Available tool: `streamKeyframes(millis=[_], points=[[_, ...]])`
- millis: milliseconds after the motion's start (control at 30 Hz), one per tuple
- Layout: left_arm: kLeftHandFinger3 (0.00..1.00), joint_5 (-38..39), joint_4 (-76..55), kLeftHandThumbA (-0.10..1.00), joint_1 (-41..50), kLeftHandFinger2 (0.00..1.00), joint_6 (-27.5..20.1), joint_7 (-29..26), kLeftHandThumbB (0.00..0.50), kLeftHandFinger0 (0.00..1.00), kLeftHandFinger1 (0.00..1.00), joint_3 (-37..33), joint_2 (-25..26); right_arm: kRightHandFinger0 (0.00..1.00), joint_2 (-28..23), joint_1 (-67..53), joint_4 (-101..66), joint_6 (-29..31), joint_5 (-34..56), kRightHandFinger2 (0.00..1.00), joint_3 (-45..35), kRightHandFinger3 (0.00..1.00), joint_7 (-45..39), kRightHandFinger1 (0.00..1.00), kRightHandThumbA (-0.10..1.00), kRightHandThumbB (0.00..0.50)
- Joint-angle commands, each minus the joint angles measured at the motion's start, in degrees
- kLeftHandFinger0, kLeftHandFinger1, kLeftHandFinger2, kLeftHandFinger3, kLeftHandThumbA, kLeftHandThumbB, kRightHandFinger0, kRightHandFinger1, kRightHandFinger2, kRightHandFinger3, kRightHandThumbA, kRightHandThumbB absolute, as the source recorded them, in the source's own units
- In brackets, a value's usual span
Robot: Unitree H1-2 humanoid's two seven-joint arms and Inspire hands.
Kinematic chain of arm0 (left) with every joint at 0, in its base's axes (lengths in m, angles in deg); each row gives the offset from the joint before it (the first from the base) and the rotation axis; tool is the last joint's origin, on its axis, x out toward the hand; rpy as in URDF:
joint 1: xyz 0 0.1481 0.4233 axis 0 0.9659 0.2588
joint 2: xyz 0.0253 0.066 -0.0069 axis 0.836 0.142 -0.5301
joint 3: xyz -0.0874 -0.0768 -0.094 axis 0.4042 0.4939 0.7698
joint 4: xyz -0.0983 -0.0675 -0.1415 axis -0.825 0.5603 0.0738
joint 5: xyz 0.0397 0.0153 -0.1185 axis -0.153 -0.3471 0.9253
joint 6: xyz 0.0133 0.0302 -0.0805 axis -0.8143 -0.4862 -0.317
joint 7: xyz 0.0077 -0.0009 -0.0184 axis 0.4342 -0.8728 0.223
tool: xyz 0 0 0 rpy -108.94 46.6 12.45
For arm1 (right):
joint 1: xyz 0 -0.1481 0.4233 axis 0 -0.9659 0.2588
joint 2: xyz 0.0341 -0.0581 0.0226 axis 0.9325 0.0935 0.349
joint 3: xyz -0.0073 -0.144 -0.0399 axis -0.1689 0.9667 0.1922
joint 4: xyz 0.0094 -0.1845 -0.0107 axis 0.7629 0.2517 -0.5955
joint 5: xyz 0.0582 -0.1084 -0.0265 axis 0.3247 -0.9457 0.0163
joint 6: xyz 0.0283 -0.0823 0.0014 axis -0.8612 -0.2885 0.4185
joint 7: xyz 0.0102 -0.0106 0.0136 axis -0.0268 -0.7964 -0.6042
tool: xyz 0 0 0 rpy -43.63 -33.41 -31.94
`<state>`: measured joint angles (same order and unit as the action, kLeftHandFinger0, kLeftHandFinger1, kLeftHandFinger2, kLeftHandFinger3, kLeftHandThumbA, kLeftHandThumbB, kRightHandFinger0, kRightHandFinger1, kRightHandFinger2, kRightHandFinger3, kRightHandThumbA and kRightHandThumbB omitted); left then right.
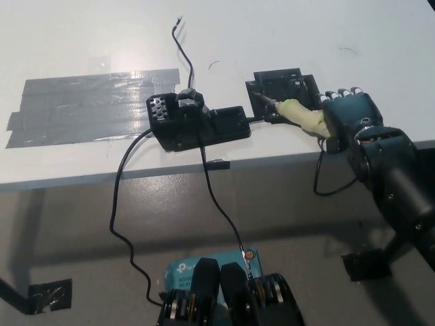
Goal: The robot uses its right hand to grab the soldering gun kept on the middle of the table and pulls it out of its base and keep it on the right side of the base
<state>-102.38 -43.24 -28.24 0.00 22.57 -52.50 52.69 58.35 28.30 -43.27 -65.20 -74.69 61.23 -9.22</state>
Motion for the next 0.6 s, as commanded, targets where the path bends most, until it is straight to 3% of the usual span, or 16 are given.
streamKeyframes(millis=[0, 33, 100, 267, 333, 400, 467, 500, 567], points=[[1.0, -0.05, -1.05, 0.8, 0.34, 1.0, 0.65, 0.87, 0.217, 0.89, 0.95, 0.19, 0.75, 1.0, -1.13, 4.27, -3.15, -2.53, 1.57, 1.0, -1.45, 1.0, -3.12, 1.0, 1.0, 0.385], [1.0, 0.03, -1.04, 0.8, 0.22, 1.0, 0.65, 1.09, 0.212, 0.91, 0.98, 0.36, 0.8, 1.0, -1.22, 4.65, -3.3, -1.52, 2.77, 1.0, -2.44, 1.0, -1.58, 1.0, 1.0, 0.403], [1.0, -0.15, -1.16, 0.8, 0.19, 1.0, 0.65, 1.61, 0.221, 0.93, 0.99, 0.67, 0.6, 1.0, -1.65, 5.24, -4.86, -2.13, 2.58, 1.0, -2.68, 1.0, -2.79, 1.0, 1.0, 0.499], [1.0, -0.76, -1.14, 0.8, 0.09, 1.0, 0.65, 1.46, 0.207, 0.92, 0.99, 0.72, 0.64, 1.0, -1.48, 7.85, -7.58, -4.48, 5.8, 1.0, -5.22, 1.0, -8.63, 1.0, 1.0, 0.5], [1.0, -1.65, -1.39, 0.8, 0.35, 1.0, 0.65, 1.48, 0.207, 0.94, 1.0, 0.65, 0.54, 1.0, -2.06, 8.13, -10.31, -5.66, 8.2, 1.0, -6.56, 1.0, -12.56, 1.0, 0.85, 0.5], [1.0, -1.83, -1.91, 0.79, 1.05, 1.0, 0.65, 1.71, 0.203, 0.94, 1.0, 0.89, 0.48, 1.0, -2.71, 7.66, -13.32, -7.16, 10.74, 1.0, -8.3, 1.0, -15.83, 1.0, 0.8, 0.5], [1.0, -1.91, -2.15, 0.79, 1.48, 1.0, 0.65, 1.79, 0.2, 0.97, 1.0, 1.07, 0.42, 1.0, -3.27, 7.18, -15.19, -7.37, 12.09, 1.0, -9.22, 1.0, -17.05, 1.0, 0.82, 0.5], [1.0, -1.19, -1.53, 0.79, 1.64, 1.0, 0.65, 1.32, 0.199, 0.92, 0.98, 0.66, 0.89, 1.0, -4.48, 6.34, -19.07, -8.2, 14.95, 1.0, -11.33, 1.0, -19.34, 1.0, 0.81, 0.5], [1.0, 0.16, -0.64, 0.77, 1.53, 1.0, 0.65, 0.47, 0.208, 0.92, 0.99, 0.71, 0.81, 1.0, -5.8, 4.85, -23.94, -8.94, 18.53, 1.0, -14.87, 1.0, -21.08, 1.0, 0.85, 0.5]])
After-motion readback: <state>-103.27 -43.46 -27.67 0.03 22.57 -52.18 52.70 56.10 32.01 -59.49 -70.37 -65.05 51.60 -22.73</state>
